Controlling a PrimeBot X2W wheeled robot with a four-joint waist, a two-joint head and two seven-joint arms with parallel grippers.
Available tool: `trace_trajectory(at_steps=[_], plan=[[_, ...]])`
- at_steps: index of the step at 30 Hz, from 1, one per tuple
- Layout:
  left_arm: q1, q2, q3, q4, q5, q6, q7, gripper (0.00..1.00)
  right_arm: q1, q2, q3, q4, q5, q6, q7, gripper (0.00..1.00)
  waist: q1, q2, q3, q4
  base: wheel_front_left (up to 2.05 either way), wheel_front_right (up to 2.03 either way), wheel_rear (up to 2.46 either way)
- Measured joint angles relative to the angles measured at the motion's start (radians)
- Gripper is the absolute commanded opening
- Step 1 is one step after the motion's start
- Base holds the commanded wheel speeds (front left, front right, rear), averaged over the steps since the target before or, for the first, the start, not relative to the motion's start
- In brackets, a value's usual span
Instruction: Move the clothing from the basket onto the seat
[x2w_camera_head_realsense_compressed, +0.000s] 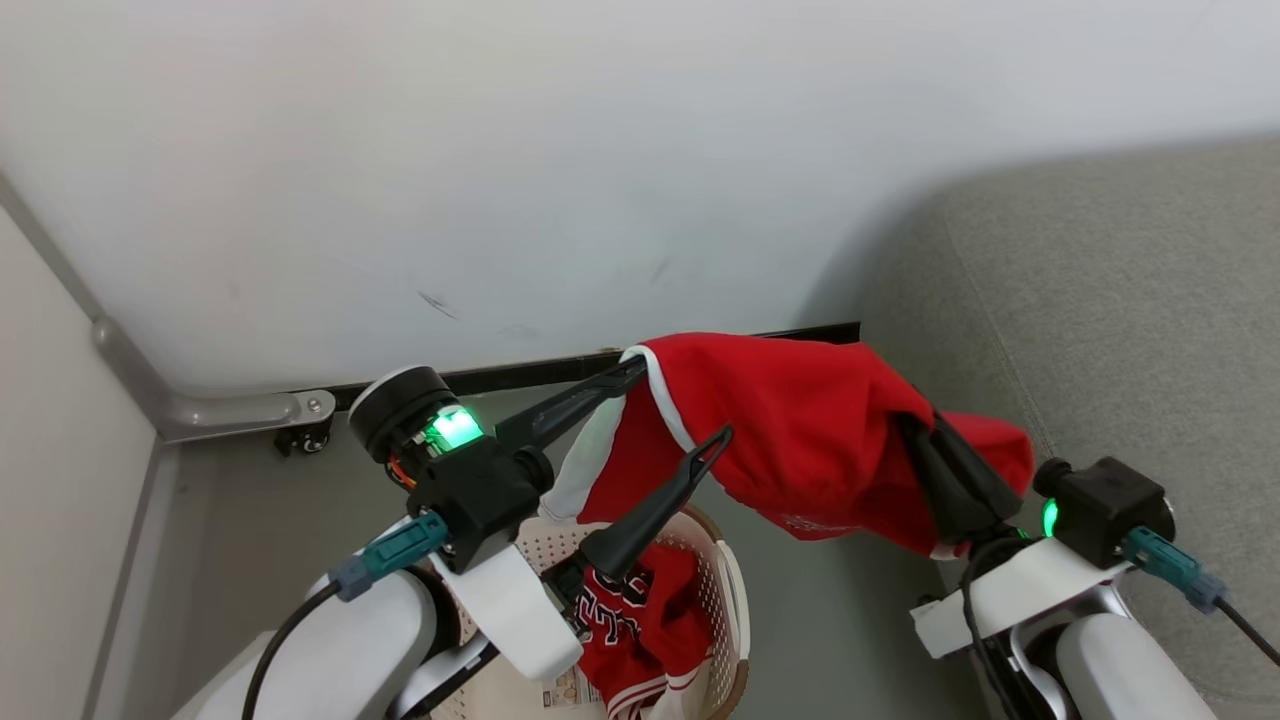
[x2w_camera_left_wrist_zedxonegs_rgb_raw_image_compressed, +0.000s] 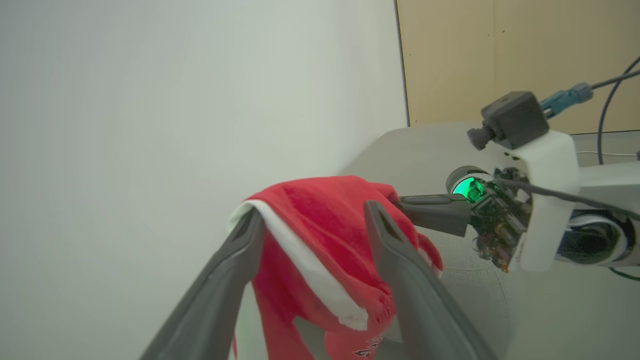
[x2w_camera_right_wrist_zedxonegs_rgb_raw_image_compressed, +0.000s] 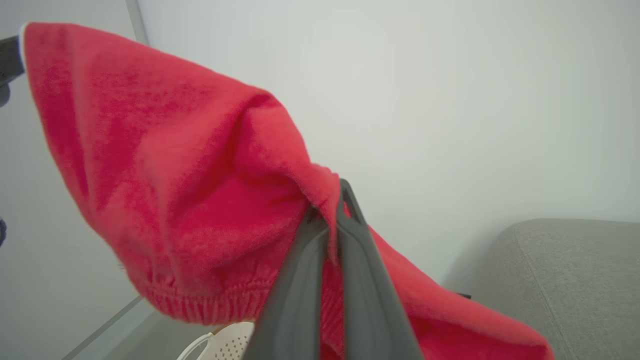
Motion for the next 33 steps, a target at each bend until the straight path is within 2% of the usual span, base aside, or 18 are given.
trace_trajectory(at_steps=[14, 33], plan=[[-0.023, -0.001, -0.066, -0.010, -0.031, 0.000, 0.011, 1.00, 0.085, 0.019, -0.138, -0.116, -0.053, 0.000, 0.000, 0.00, 0.0000, 0.0000, 0.021, -0.063, 0.00, 0.00, 0.00], [-0.046, 0.035, -0.088, -0.019, -0.047, 0.000, 0.020, 1.00, 0.175, 0.046, -0.236, -0.257, -0.089, 0.000, 0.000, 0.00, 0.0000, 0.0000, 0.063, -0.191, 0.00, 0.00, 0.00]])
